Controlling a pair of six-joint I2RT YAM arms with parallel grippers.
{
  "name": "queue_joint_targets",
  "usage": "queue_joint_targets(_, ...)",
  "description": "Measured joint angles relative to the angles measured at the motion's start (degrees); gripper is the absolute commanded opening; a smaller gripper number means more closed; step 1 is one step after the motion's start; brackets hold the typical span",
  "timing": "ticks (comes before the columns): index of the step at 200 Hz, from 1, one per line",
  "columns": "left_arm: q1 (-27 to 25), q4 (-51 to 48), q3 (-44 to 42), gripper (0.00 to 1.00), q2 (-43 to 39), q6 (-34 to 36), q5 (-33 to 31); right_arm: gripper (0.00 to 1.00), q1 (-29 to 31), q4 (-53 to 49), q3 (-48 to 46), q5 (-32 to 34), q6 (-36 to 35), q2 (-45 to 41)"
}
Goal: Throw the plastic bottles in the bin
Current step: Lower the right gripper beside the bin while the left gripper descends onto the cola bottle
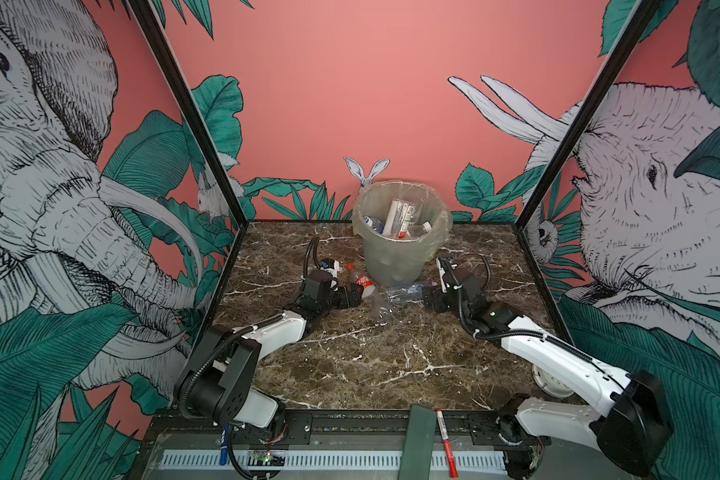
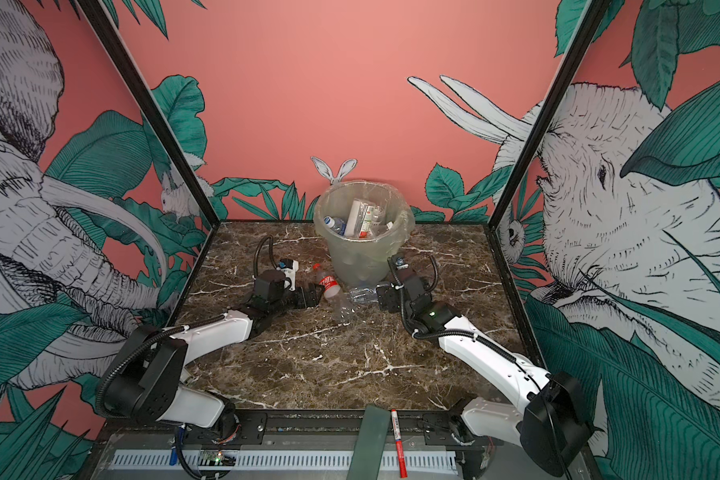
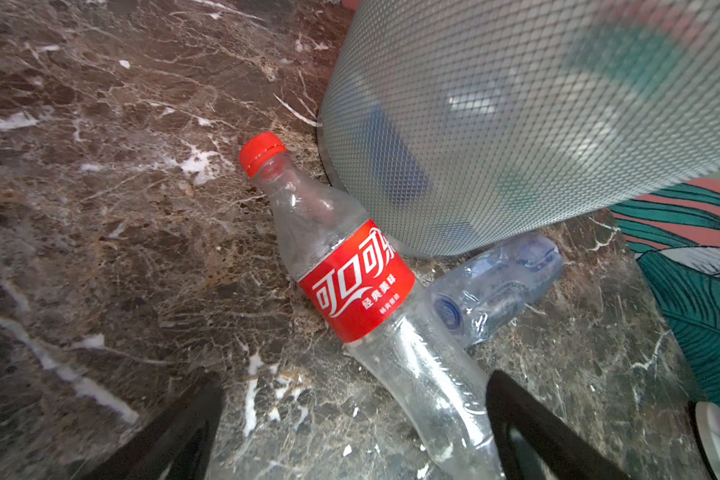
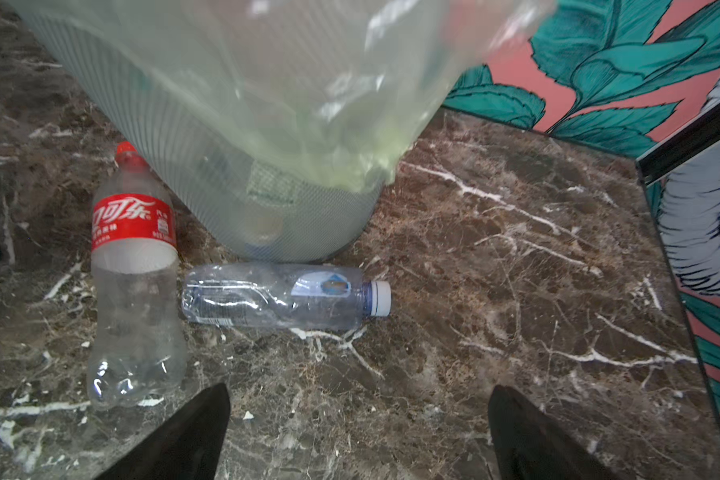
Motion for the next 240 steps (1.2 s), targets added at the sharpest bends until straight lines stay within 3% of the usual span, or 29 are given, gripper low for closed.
queue_joint_targets(58, -4.9, -8.5, 2.0, 0.98, -6.8, -0.3, -6.8, 0.99, 0.0, 11.1, -8.9, -1.9, 2.7, -2.2)
queue_joint_targets(108, -9.3, -14.4, 4.7, 0.95, -6.8, -2.1, -13.1, 0.99, 0.0, 13.3, -10.2, -2.6, 4.2, -1.4)
queue_joint_targets(240, -10.8, -12.3, 10.8, 0.92, 6.1, -11.3, -15.3, 0.99, -0.1, 12.6, -8.8, -0.7, 4.4, 1.2)
